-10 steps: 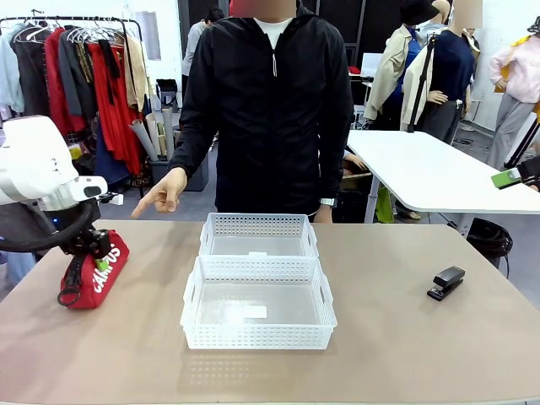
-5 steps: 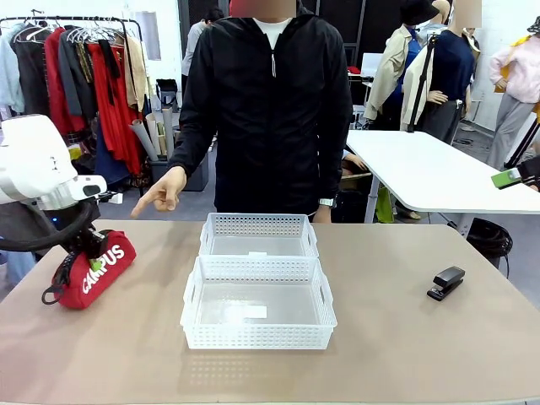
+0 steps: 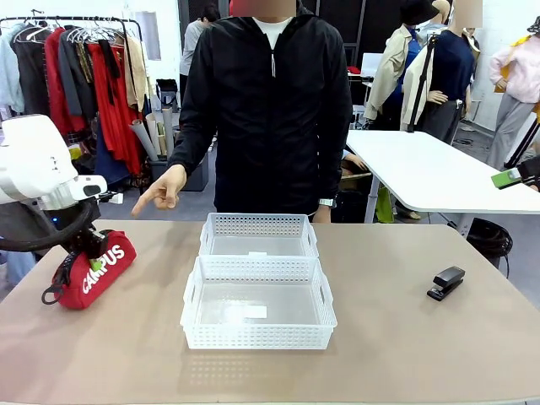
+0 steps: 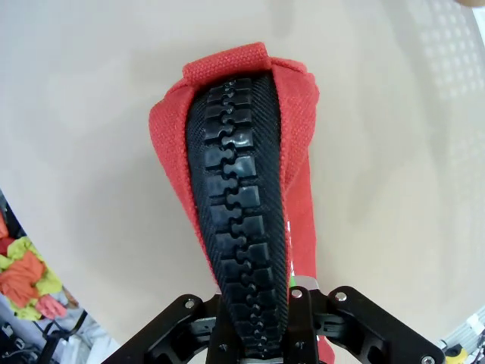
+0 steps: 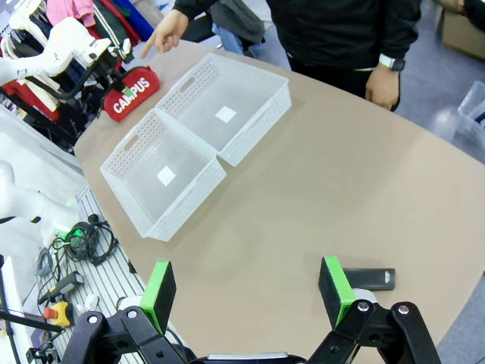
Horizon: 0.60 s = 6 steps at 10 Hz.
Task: Distribute items into two baskets.
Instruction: Pick up the Pencil pouch that the person points to.
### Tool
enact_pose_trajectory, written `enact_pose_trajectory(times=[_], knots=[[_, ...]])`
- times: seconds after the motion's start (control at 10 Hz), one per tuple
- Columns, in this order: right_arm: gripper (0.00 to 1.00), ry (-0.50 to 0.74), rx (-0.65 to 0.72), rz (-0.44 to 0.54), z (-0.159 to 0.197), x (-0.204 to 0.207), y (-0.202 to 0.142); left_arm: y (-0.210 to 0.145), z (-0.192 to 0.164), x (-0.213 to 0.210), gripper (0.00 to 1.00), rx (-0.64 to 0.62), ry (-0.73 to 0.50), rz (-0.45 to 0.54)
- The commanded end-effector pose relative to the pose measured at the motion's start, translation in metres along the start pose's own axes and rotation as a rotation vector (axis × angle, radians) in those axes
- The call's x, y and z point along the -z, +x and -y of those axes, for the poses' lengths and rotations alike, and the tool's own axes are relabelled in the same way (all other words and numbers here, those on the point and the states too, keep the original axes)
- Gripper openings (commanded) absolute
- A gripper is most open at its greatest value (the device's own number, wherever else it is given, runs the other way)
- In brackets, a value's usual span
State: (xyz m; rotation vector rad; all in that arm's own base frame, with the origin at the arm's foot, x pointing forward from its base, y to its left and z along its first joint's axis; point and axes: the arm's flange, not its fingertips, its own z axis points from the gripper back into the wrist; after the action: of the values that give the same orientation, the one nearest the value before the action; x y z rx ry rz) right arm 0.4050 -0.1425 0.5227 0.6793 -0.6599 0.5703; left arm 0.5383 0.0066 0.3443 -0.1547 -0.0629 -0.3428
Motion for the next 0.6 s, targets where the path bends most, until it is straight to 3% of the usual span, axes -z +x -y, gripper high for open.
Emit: enact_pose_trajectory(times=[0.0,0.5], knots=[[1.0,-0.001,-0.006,0.006,-0.001,0.0,0.002,0.0,-0.001,0.0,0.0,0.001,0.004,0.002],[1.0,-0.001,-0.006,0.006,-0.001,0.0,0.002,0.006,0.018,-0.016,0.0,0.025,0.023,-0.076]])
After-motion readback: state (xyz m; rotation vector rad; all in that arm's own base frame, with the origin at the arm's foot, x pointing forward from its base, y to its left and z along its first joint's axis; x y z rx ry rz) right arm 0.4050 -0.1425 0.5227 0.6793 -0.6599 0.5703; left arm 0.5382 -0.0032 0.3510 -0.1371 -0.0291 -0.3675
